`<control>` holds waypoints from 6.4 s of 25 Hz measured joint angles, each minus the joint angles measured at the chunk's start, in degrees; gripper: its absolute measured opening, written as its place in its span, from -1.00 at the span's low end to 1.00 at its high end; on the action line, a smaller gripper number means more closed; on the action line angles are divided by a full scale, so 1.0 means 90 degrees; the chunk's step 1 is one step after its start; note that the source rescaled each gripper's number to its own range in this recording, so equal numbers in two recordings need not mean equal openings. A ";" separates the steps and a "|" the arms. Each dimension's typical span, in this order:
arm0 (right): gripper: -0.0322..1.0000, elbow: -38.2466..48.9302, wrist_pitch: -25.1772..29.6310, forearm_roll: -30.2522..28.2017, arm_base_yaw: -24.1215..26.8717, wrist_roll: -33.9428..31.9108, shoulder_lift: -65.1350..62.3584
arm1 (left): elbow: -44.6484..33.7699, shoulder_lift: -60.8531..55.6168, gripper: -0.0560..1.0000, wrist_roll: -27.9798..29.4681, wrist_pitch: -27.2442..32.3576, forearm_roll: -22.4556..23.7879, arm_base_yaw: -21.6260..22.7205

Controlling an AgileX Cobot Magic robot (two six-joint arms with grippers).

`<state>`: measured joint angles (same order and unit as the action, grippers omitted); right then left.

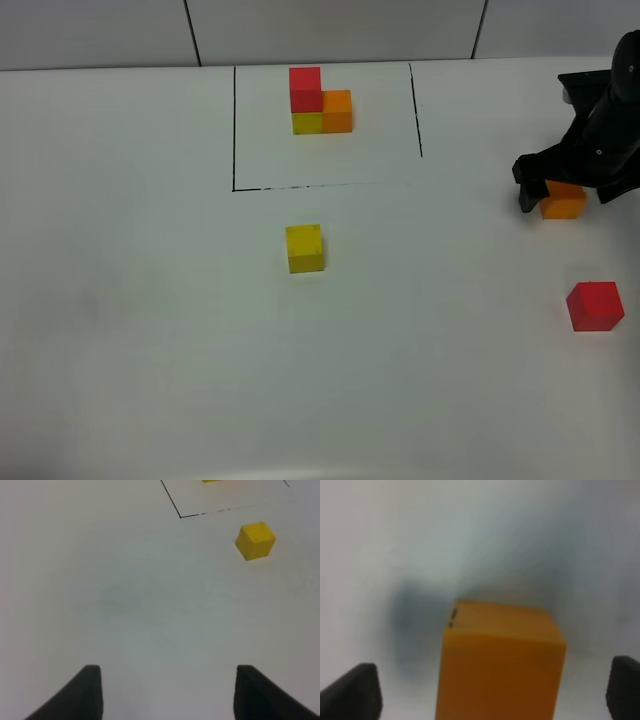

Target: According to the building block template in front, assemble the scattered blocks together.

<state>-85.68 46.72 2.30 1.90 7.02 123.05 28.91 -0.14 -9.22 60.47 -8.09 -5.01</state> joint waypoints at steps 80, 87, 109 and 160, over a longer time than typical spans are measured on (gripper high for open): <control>-0.90 -0.1657 0.1133 0.0292 -0.3501 0.5880 0.0959 | 0.0000 0.0000 -0.15 -0.0006 0.0000 0.0000 0.0000; -0.90 -0.1669 0.0923 0.0298 -0.3626 0.5888 0.0980 | 0.0000 0.0000 -0.15 -0.0006 0.0000 0.0000 0.0000; -0.79 -0.1674 0.0824 0.0498 -0.3593 0.5635 0.0991 | 0.0000 0.0000 -0.15 -0.0006 0.0000 0.0000 0.0000; 0.61 0.3898 -0.1137 -0.0159 -0.0122 -0.0014 -0.2229 | 0.0000 0.0000 -0.15 -0.0006 0.0000 0.0000 0.0000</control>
<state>-50.60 36.49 0.86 0.80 6.89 102.99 28.91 -0.14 -9.27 60.47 -8.09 -5.01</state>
